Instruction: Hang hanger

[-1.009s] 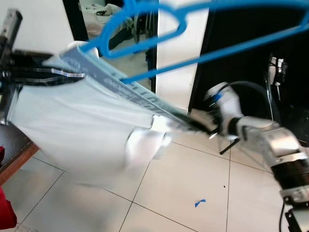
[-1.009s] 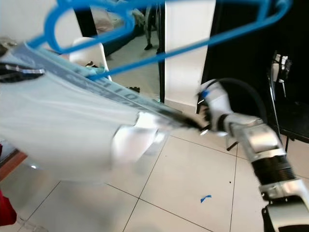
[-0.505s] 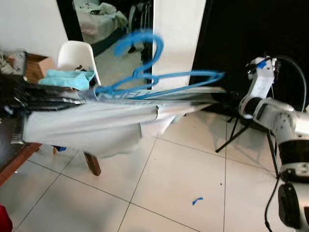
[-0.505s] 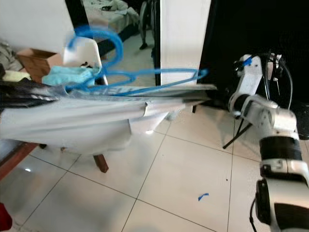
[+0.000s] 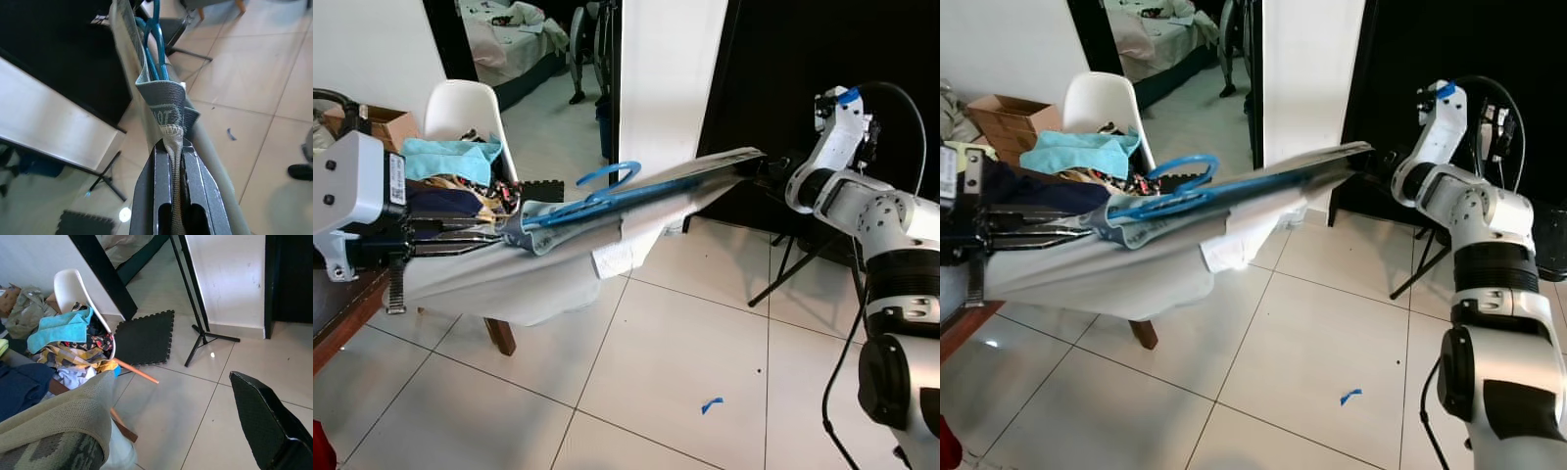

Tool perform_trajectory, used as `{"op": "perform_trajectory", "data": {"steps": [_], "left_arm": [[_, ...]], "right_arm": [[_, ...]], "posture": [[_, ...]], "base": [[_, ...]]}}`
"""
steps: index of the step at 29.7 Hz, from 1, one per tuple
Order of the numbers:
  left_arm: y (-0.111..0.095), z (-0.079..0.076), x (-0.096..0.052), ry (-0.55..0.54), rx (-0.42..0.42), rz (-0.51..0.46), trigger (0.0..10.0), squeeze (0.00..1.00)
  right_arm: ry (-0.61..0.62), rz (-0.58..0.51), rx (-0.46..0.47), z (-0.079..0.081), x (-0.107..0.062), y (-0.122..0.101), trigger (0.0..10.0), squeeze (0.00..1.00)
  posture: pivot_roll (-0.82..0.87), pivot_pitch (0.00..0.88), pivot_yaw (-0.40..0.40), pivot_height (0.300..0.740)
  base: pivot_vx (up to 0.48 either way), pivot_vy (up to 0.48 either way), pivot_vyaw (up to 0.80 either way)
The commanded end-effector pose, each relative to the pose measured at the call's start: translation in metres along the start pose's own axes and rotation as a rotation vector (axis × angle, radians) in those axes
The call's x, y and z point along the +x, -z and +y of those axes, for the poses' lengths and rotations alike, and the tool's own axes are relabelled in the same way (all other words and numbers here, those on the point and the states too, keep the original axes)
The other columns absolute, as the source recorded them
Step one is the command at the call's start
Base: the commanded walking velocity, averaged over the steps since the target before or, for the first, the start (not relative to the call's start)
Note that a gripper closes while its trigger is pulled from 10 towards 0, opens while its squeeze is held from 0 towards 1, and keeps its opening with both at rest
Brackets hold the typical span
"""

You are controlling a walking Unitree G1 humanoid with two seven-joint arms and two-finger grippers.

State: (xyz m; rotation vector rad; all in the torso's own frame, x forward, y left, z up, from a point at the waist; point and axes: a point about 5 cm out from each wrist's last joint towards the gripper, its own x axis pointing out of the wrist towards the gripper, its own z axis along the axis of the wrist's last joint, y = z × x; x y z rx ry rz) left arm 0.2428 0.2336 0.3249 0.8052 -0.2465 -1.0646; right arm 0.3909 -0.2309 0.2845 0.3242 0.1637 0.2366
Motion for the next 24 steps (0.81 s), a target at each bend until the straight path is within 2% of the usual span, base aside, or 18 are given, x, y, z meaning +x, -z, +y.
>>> {"op": "perform_trajectory", "data": {"steps": [1, 4, 6, 7, 8, 9, 12, 17, 19, 20, 21, 24], "left_arm": [[0.006, 0.002, 0.004, -0.036, 0.027, 0.03, 10.0, 0.0], [0.01, 0.004, 0.007, -0.067, 0.052, 0.052, 10.0, 0.0], [0.016, 0.017, 0.018, -0.232, 0.096, 0.072, 10.0, 0.0], [0.016, 0.017, 0.018, -0.232, 0.096, 0.072, 10.0, 0.0], [0.02, 0.028, 0.022, -0.397, 0.095, 0.078, 10.0, 0.0], [0.02, 0.028, 0.022, -0.397, 0.095, 0.078, 10.0, 0.0], [0.023, 0.031, 0.034, -0.512, 0.087, 0.054, 10.0, 0.0], [0.024, 0.027, 0.047, -0.542, 0.034, -0.014, 10.0, 0.0], [0.022, 0.022, 0.058, -0.54, -0.019, -0.083, 10.0, 0.0], [0.022, 0.022, 0.058, -0.54, -0.019, -0.083, 10.0, 0.0], [0.02, 0.02, 0.06, -0.535, -0.05, -0.138, 10.0, 0.0], [0.02, 0.023, 0.056, -0.554, -0.061, -0.154, 10.0, 0.0]], "right_arm": [[-0.037, -0.022, 0.019, 0.009, -0.001, -0.01, 10.0, 0.0], [-0.073, -0.029, 0.02, 0.017, -0.001, -0.014, 10.0, 0.0], [-0.184, -0.025, 0.008, 0.039, -0.003, -0.018, 10.0, 0.0], [-0.184, -0.025, 0.008, 0.039, -0.003, -0.018, 10.0, 0.0], [-0.257, -0.013, 0.003, 0.056, -0.004, -0.017, 10.0, 0.0], [-0.257, -0.013, 0.003, 0.056, -0.004, -0.017, 10.0, 0.0], [-0.283, 0.001, 0.002, 0.064, -0.002, -0.013, 10.0, 0.0], [-0.304, 0.019, 0.006, 0.07, -0.001, -0.007, 10.0, 0.0], [-0.335, 0.047, -0.011, 0.076, -0.001, 0.0, 10.0, 0.0], [-0.335, 0.047, -0.011, 0.076, -0.001, 0.0, 10.0, 0.0], [-0.329, 0.055, -0.03, 0.074, -0.001, 0.006, 10.0, 0.0], [-0.304, 0.037, -0.043, 0.069, -0.001, 0.007, 10.0, 0.0]], "posture": [[-0.03, 0.054, -0.009, 0.74], [-0.03, 0.055, -0.007, 0.74], [-0.03, 0.055, -0.006, 0.74], [-0.03, 0.055, -0.006, 0.74], [-0.04, 0.055, -0.005, 0.74], [-0.04, 0.055, -0.005, 0.74], [-0.04, 0.056, -0.001, 0.74], [-0.04, 0.056, 0.0, 0.74], [-0.04, 0.055, 0.0, 0.74], [-0.04, 0.055, 0.0, 0.74], [-0.04, 0.055, 0.006, 0.74], [-0.04, 0.056, 0.008, 0.74]], "base": [[0.0, 0.0, 0.0], [0.0, 0.0, 0.0], [0.0, 0.0, 0.0], [0.0, 0.0, 0.0], [0.0, 0.0, 0.0], [0.0, 0.0, 0.0], [0.0, 0.0, 0.0], [0.0, 0.0, 0.0], [0.0, 0.0, 0.0], [0.0, 0.0, 0.0], [0.0, 0.0, 0.0], [0.0, 0.0, 0.0]]}}
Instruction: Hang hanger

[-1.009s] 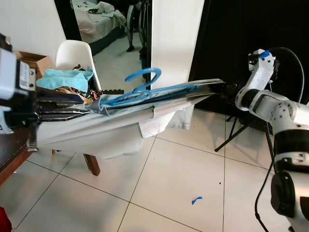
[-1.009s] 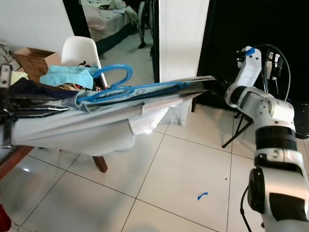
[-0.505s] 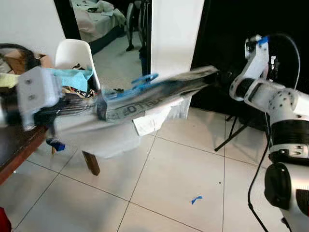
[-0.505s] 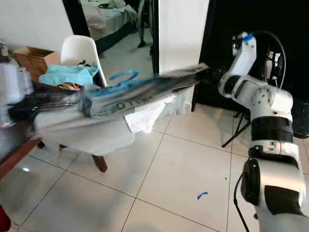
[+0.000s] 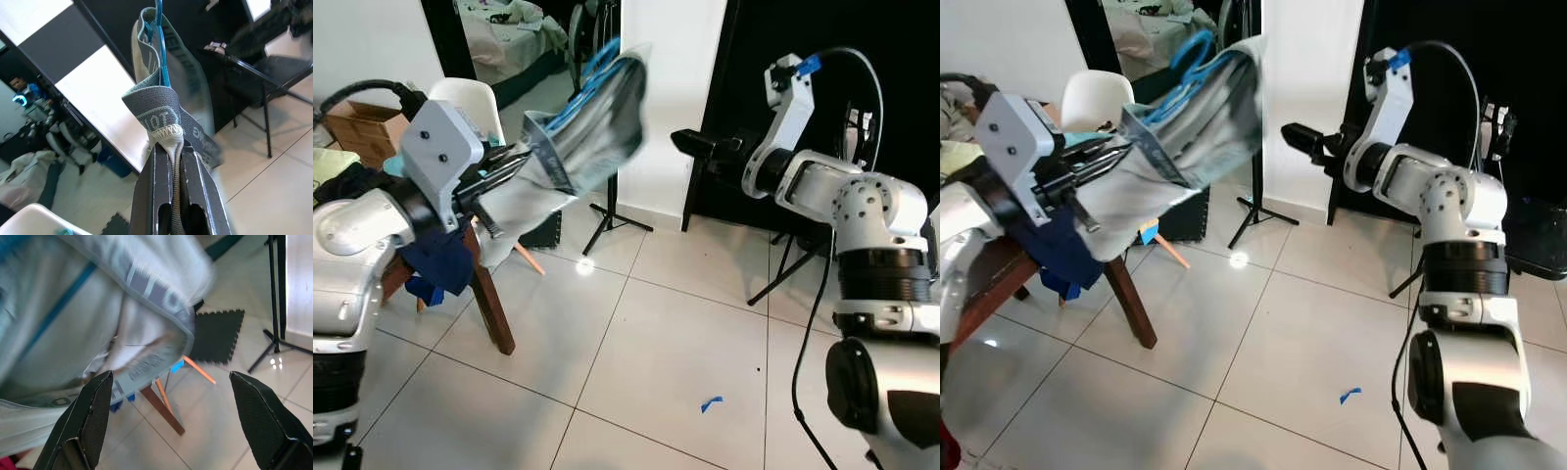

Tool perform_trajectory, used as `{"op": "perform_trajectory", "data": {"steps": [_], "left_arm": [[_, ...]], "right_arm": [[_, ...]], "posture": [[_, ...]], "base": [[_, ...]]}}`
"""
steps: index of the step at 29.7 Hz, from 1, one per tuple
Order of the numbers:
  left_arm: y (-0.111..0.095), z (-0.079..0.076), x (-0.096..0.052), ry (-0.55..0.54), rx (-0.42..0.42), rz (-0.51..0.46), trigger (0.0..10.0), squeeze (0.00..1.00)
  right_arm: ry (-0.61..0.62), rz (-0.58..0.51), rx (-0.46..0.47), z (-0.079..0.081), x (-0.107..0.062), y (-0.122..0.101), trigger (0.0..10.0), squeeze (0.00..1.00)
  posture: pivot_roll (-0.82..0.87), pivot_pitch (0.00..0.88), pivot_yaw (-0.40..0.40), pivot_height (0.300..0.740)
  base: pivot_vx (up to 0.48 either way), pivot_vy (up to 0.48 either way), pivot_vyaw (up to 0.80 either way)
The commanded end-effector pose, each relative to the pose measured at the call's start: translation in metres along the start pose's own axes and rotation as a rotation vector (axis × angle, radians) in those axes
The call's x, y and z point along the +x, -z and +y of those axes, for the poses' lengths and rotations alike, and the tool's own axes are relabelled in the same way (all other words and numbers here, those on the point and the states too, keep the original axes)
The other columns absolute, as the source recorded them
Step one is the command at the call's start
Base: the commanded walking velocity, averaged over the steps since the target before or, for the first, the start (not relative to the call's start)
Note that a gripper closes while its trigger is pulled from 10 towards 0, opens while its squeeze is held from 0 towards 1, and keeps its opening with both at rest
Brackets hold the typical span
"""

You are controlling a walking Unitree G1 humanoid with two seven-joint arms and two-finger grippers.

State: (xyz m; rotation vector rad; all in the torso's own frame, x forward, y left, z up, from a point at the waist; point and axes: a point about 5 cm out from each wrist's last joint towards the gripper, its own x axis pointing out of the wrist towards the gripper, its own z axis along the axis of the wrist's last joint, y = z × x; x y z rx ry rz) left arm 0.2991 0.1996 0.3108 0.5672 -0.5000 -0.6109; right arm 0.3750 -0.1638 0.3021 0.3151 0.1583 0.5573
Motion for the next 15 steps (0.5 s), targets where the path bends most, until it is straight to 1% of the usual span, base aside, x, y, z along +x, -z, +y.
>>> {"op": "perform_trajectory", "data": {"steps": [1, 2, 3, 5, 6, 7, 8, 9, 10, 11, 12, 13, 14, 15], "left_arm": [[-0.004, 0.005, -0.002, -0.022, -0.003, -0.029, 10.0, 0.0], [-0.004, 0.005, -0.002, -0.022, -0.003, -0.029, 10.0, 0.0], [-0.003, 0.006, -0.005, -0.027, -0.015, -0.035, 10.0, 0.0], [-0.003, 0.006, -0.005, -0.027, -0.015, -0.035, 10.0, 0.0], [-0.004, 0.005, -0.008, -0.03, -0.059, -0.062, 10.0, 0.0], [-0.004, 0.0, -0.012, -0.007, -0.146, -0.104, 10.0, 0.0], [-0.004, 0.0, -0.012, -0.007, -0.146, -0.104, 10.0, 0.0], [-0.002, -0.004, -0.019, -0.011, -0.243, -0.135, 10.0, 0.0], [0.004, -0.007, -0.028, -0.033, -0.362, -0.153, 10.0, 0.0], [0.004, -0.007, -0.028, -0.033, -0.362, -0.153, 10.0, 0.0], [0.013, -0.013, -0.036, -0.046, -0.453, -0.146, 10.0, 0.0], [0.013, -0.013, -0.036, -0.046, -0.453, -0.146, 10.0, 0.0], [0.019, -0.017, -0.042, -0.057, -0.506, -0.136, 10.0, 0.0], [0.025, -0.027, -0.047, -0.052, -0.609, -0.132, 10.0, 0.0]], "right_arm": [[0.018, -0.022, -0.023, -0.003, -0.001, 0.0, 10.0, 0.0], [0.018, -0.022, -0.023, -0.003, -0.001, 0.0, 10.0, 0.0], [0.037, -0.037, -0.034, -0.006, -0.001, 0.001, 10.0, 0.0], [0.037, -0.037, -0.034, -0.006, -0.001, 0.001, 10.0, 0.0], [0.066, -0.038, -0.065, -0.01, -0.001, 0.005, 10.0, 0.0], [0.097, -0.053, -0.071, -0.016, -0.002, 0.009, 10.0, 0.0], [0.097, -0.053, -0.071, -0.016, -0.002, 0.009, 10.0, 0.0], [0.144, -0.072, -0.067, -0.025, -0.003, 0.013, 10.0, 0.0], [0.206, -0.096, -0.041, -0.037, -0.006, 0.016, 10.0, 0.0], [0.206, -0.096, -0.041, -0.037, -0.006, 0.016, 10.0, 0.0], [0.269, -0.123, -0.013, -0.048, -0.01, 0.018, 10.0, 0.0], [0.269, -0.123, -0.013, -0.048, -0.01, 0.018, 10.0, 0.0], [0.309, -0.139, 0.003, -0.055, -0.013, 0.019, 10.0, 0.0], [0.348, -0.165, 0.025, -0.063, -0.017, 0.018, 10.0, 0.0]], "posture": [[-0.04, 0.055, 0.009, 0.74], [-0.04, 0.055, 0.009, 0.74], [-0.04, 0.055, 0.009, 0.74], [-0.04, 0.055, 0.009, 0.74], [-0.04, 0.055, 0.009, 0.74], [-0.04, 0.054, 0.006, 0.74], [-0.04, 0.054, 0.006, 0.74], [-0.04, 0.056, 0.006, 0.74], [-0.03, 0.055, 0.006, 0.74], [-0.03, 0.055, 0.006, 0.74], [-0.03, 0.054, 0.006, 0.74], [-0.03, 0.054, 0.006, 0.74], [-0.03, 0.054, 0.006, 0.74], [-0.03, 0.054, 0.005, 0.74]], "base": [[0.0, 0.0, 0.0], [0.0, 0.0, 0.0], [0.0, 0.0, 0.0], [0.0, 0.0, 0.0], [0.0, 0.0, 0.0], [0.0, 0.0, 0.0], [0.0, 0.0, 0.0], [0.0, 0.0, 0.0], [0.0, 0.0, 0.0], [0.0, 0.0, 0.0], [0.0, 0.0, 0.0], [0.0, 0.0, 0.0], [0.0, 0.0, 0.0], [0.0, 0.0, -0.41]]}}
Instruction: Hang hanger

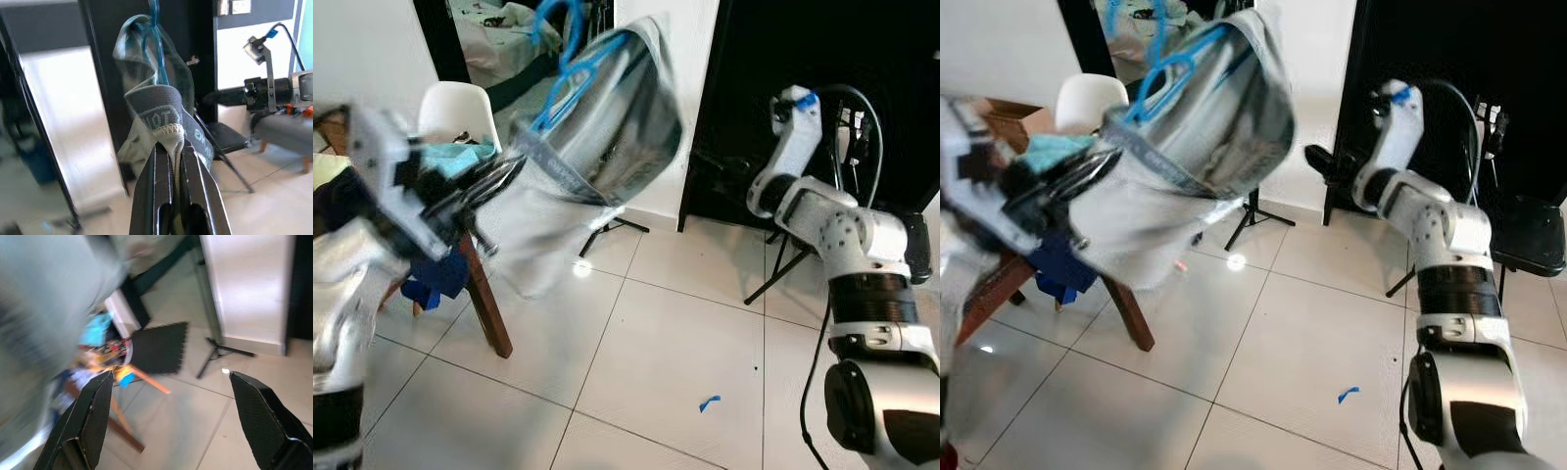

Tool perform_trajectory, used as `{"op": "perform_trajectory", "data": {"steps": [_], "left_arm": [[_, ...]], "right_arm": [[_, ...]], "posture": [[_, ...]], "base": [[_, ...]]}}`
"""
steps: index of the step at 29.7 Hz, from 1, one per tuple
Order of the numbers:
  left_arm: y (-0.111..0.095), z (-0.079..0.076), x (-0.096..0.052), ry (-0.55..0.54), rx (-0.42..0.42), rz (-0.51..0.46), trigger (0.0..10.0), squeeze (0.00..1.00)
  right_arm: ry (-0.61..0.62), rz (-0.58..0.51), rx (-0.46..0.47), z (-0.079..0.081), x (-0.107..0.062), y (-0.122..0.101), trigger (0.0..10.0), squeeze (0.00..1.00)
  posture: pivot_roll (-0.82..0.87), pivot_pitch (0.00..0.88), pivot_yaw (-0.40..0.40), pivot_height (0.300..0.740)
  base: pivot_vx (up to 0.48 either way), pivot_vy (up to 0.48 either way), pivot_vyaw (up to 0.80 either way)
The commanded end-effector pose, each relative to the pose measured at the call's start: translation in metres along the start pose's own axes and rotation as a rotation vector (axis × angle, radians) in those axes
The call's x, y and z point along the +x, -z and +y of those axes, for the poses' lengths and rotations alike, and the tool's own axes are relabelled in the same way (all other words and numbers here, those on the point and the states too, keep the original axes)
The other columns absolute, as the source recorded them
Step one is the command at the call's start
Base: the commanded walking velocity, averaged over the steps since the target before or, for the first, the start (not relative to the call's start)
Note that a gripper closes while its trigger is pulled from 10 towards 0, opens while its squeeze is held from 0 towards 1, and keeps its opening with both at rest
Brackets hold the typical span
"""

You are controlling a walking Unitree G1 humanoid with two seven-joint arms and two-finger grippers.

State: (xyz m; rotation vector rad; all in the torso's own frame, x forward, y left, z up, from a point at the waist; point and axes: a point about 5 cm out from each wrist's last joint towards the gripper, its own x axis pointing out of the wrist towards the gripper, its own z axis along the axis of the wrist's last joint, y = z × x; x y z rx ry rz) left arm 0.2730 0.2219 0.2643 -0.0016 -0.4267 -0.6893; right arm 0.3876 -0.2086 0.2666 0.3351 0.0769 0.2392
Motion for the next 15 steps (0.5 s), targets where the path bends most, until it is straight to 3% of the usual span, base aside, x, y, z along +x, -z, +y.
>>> {"op": "perform_trajectory", "data": {"steps": [1, 3, 5, 10, 12, 15], "left_arm": [[0.011, -0.01, -0.007, 0.004, -0.149, -0.015, 10.0, 0.0], [0.026, -0.021, -0.011, -0.011, -0.311, -0.001, 10.0, 0.0], [0.03, -0.024, -0.011, -0.015, -0.341, 0.004, 10.0, 0.0], [0.036, -0.032, -0.007, -0.043, -0.345, 0.001, 10.0, 0.0], [0.042, -0.045, 0.001, 0.003, -0.344, 0.039, 10.0, 0.0], [0.042, -0.059, 0.007, 0.095, -0.324, 0.085, 10.0, 0.0]], "right_arm": [[0.063, -0.054, 0.04, -0.014, -0.004, -0.004, 10.0, 0.0], [0.041, -0.094, 0.08, -0.015, -0.006, -0.008, 10.0, 0.0], [0.025, -0.105, 0.089, -0.013, -0.006, -0.009, 10.0, 0.0], [0.012, -0.134, 0.091, -0.013, -0.007, -0.009, 10.0, 0.0], [0.08, -0.097, 0.009, -0.023, -0.007, 0.005, 10.0, 0.0], [0.042, -0.103, -0.057, -0.019, -0.006, 0.009, 10.0, 0.0]], "posture": [[-0.03, 0.056, 0.007, 0.74], [-0.04, 0.057, 0.008, 0.74], [-0.04, 0.057, 0.008, 0.74], [-0.04, 0.054, 0.008, 0.74], [-0.05, 0.049, 0.009, 0.74], [-0.05, 0.048, 0.011, 0.74]], "base": [[0.0, 0.0, -0.79], [0.0, 0.0, -0.79], [0.0, 0.0, -0.79], [0.0, 0.0, -0.79], [0.0, 0.0, -0.79], [0.0, 0.0, -0.79]]}}
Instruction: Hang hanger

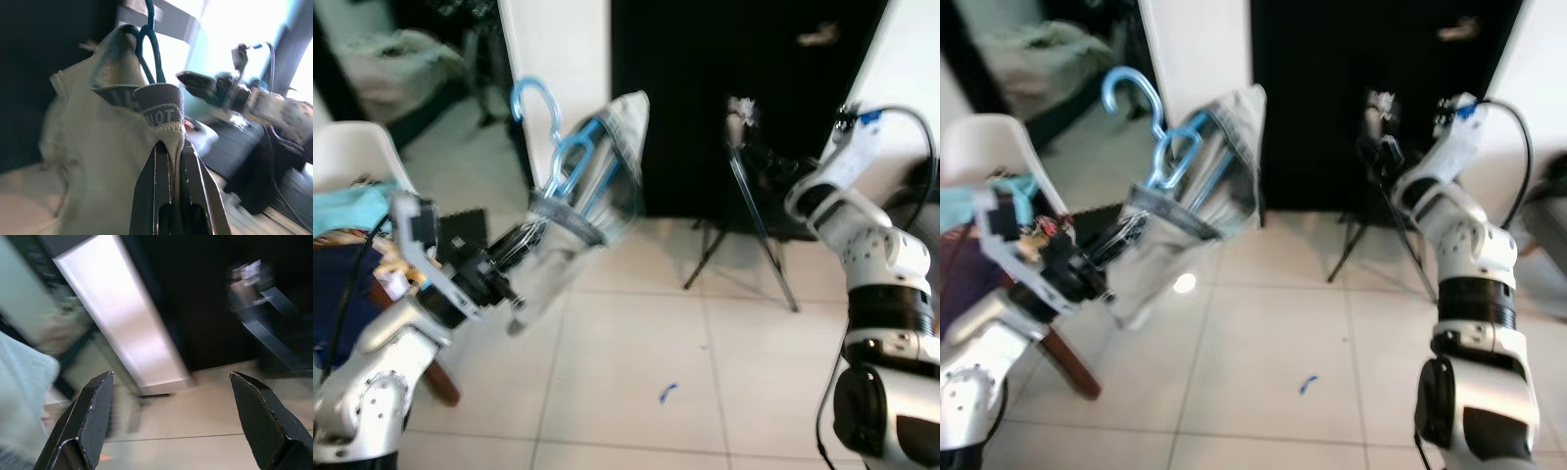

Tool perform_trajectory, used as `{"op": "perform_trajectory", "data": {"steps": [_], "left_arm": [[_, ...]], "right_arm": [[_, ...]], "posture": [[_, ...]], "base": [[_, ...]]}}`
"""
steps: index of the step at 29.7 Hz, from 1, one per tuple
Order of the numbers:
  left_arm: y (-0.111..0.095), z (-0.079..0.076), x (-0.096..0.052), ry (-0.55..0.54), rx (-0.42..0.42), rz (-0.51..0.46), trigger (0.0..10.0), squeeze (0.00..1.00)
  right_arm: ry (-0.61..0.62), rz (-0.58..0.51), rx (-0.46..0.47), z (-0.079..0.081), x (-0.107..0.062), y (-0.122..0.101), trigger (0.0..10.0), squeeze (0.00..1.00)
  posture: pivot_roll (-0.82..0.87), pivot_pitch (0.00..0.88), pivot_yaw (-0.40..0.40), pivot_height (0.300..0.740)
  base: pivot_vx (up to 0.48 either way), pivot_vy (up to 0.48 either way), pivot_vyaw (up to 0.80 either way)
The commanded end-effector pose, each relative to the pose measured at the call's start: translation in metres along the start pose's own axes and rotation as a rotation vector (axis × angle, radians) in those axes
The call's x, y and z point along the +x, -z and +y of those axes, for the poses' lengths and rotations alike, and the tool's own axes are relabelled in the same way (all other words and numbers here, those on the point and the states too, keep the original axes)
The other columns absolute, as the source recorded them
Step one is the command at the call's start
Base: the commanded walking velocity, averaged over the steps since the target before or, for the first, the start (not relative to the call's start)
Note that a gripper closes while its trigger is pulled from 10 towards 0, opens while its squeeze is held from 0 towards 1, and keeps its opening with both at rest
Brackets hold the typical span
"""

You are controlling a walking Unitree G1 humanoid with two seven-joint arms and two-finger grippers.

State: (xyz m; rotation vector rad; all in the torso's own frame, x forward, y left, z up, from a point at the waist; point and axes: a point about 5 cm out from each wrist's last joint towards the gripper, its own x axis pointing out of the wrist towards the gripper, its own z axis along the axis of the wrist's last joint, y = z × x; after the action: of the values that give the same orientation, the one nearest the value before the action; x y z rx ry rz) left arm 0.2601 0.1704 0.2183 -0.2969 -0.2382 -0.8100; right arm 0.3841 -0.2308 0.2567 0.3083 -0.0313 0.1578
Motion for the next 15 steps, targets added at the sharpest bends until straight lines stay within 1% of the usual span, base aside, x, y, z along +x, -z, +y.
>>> {"op": "perform_trajectory", "data": {"steps": [1, 2, 3, 4, 5, 6, 7, 8, 9, 10, 11, 13, 14, 15], "left_arm": [[-0.001, -0.009, 0.003, 0.068, 0.055, 0.06, 10.0, 0.0], [-0.001, -0.009, 0.003, 0.068, 0.055, 0.06, 10.0, 0.0], [-0.002, -0.011, 0.003, 0.094, 0.092, 0.095, 10.0, 0.0], [-0.005, -0.009, 0.002, 0.123, 0.139, 0.136, 10.0, 0.0], [-0.005, -0.009, 0.002, 0.123, 0.139, 0.136, 10.0, 0.0], [-0.013, -0.005, 0.001, 0.179, 0.184, 0.177, 10.0, 0.0], [-0.017, -0.006, 0.002, 0.227, 0.212, 0.196, 10.0, 0.0], [-0.017, -0.006, 0.002, 0.227, 0.212, 0.196, 10.0, 0.0], [-0.019, -0.007, 0.003, 0.257, 0.229, 0.207, 10.0, 0.0], [-0.022, -0.008, 0.005, 0.299, 0.255, 0.215, 10.0, 0.0], [-0.022, -0.008, 0.005, 0.299, 0.255, 0.215, 10.0, 0.0], [-0.03, -0.009, 0.01, 0.373, 0.31, 0.234, 10.0, 0.0], [-0.033, -0.009, 0.011, 0.414, 0.341, 0.248, 10.0, 0.0], [-0.036, -0.01, 0.012, 0.452, 0.367, 0.263, 10.0, 0.0]], "right_arm": [[-0.088, -0.006, -0.052, 0.009, 0.001, 0.002, 10.0, 0.0], [-0.088, -0.006, -0.052, 0.009, 0.001, 0.002, 10.0, 0.0], [-0.161, -0.027, -0.104, 0.013, -0.001, -0.005, 10.0, 0.0], [-0.3, -0.072, -0.173, 0.017, -0.008, -0.024, 10.0, 0.0], [-0.3, -0.072, -0.173, 0.017, -0.008, -0.024, 10.0, 0.0], [-0.543, -0.133, -0.297, 0.021, -0.027, -0.058, 10.0, 0.0], [-0.671, -0.127, -0.386, 0.021, -0.038, -0.071, 10.0, 0.0], [-0.671, -0.127, -0.386, 0.021, -0.038, -0.071, 10.0, 0.0], [-0.743, -0.112, -0.442, 0.021, -0.045, -0.076, 10.0, 0.0], [-0.853, -0.056, -0.522, 0.021, -0.054, -0.079, 10.0, 0.0], [-0.853, -0.056, -0.522, 0.021, -0.054, -0.079, 10.0, 0.0], [-1.051, 0.071, -0.627, 0.025, -0.07, -0.082, 10.0, 0.0], [-1.119, 0.115, -0.659, 0.028, -0.073, -0.084, 10.0, 0.0], [-1.161, 0.137, -0.679, 0.032, -0.074, -0.088, 10.0, 0.0]], "posture": [[-0.06, 0.047, 0.013, 0.74], [-0.06, 0.047, 0.013, 0.74], [-0.06, 0.046, 0.013, 0.74], [-0.06, 0.047, 0.013, 0.74], [-0.06, 0.047, 0.013, 0.74], [-0.06, 0.043, 0.011, 0.74], [-0.06, 0.042, 0.009, 0.74], [-0.06, 0.042, 0.009, 0.74], [-0.06, 0.042, 0.009, 0.74], [-0.08, 0.036, 0.007, 0.74], [-0.08, 0.036, 0.007, 0.74], [-0.08, 0.029, 0.003, 0.74], [-0.09, 0.029, 0.006, 0.74], [-0.09, 0.028, 0.006, 0.74]], "base": [[0.0, 0.0, 0.0], [0.0, 0.0, 0.0], [0.0, 0.0, 0.0], [0.0, 0.0, 0.0], [0.0, 0.0, 0.0], [0.0, 0.0, 0.0], [0.0, 0.0, 0.0], [0.0, 0.0, 0.0], [0.0, 0.0, 0.0], [0.0, 0.0, 0.0], [0.0, 0.0, 0.0], [0.0, 0.0, 0.0], [0.0, 0.0, 0.0], [0.0, 0.0, 0.0]]}}
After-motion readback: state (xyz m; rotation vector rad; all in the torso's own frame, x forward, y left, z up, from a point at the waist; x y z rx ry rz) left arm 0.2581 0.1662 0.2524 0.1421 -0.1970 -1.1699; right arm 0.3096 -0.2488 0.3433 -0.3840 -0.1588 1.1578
